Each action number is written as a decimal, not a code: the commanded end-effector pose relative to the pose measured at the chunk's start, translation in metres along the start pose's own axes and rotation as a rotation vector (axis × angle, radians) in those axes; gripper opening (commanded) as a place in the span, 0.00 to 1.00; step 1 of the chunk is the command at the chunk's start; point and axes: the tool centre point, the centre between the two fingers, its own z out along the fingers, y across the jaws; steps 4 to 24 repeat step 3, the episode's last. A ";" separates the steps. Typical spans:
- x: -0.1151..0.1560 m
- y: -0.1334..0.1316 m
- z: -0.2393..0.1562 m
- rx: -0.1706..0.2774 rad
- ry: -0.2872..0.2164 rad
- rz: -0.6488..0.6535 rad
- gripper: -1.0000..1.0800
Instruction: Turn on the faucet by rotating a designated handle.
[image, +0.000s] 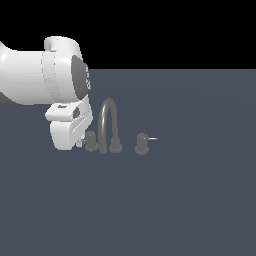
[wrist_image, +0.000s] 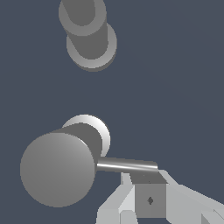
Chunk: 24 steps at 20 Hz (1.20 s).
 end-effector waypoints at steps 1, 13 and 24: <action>0.039 -0.008 -0.001 -0.001 0.011 0.043 0.00; 0.046 -0.008 -0.001 -0.002 0.012 0.046 0.00; 0.046 -0.008 -0.001 -0.002 0.012 0.046 0.00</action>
